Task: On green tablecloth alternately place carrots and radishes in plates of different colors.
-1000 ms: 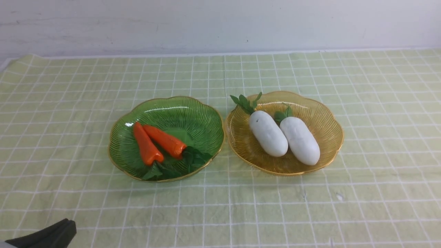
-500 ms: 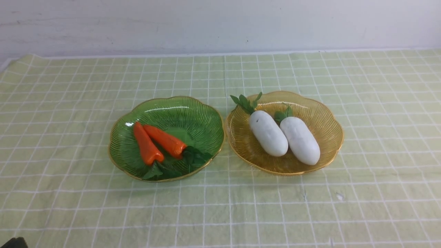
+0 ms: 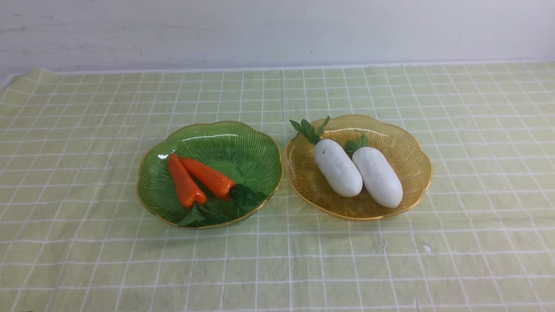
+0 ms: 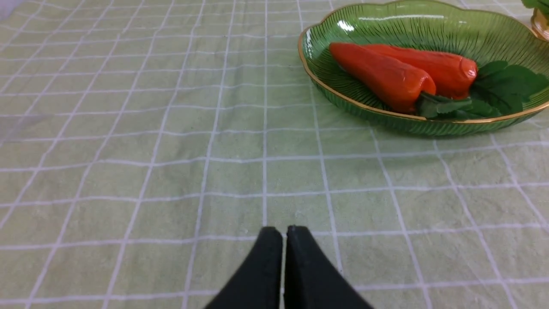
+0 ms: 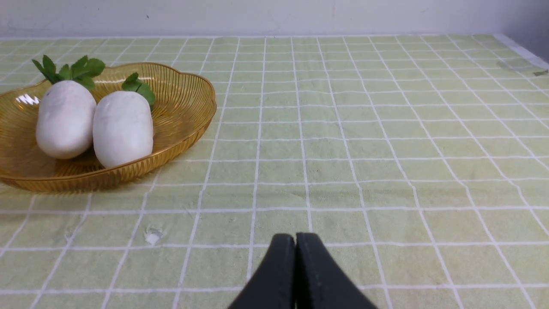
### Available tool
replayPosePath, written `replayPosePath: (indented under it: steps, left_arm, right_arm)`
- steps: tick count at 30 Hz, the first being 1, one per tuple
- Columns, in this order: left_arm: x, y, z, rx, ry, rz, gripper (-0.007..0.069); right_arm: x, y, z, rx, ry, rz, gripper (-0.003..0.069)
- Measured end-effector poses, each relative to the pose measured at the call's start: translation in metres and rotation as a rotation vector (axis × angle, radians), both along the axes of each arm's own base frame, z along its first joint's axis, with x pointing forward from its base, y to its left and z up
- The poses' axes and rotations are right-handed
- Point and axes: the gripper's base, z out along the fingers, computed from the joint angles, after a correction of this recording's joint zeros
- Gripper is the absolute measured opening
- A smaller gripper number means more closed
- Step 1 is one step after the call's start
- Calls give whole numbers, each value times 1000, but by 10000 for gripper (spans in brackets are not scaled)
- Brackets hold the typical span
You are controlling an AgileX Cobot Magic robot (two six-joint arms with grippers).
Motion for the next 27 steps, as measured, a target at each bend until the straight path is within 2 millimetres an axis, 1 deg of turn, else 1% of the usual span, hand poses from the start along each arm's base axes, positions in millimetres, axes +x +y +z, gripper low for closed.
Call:
replayPosePath:
  steps: [8, 27]
  left_arm:
    - [0, -3, 0, 0, 0, -57, -8]
    - [0, -3, 0, -1, 0, -60, -8]
  right_arm:
    - [0, 0, 0, 0, 0, 0, -15]
    - [0, 0, 0, 0, 0, 0, -15]
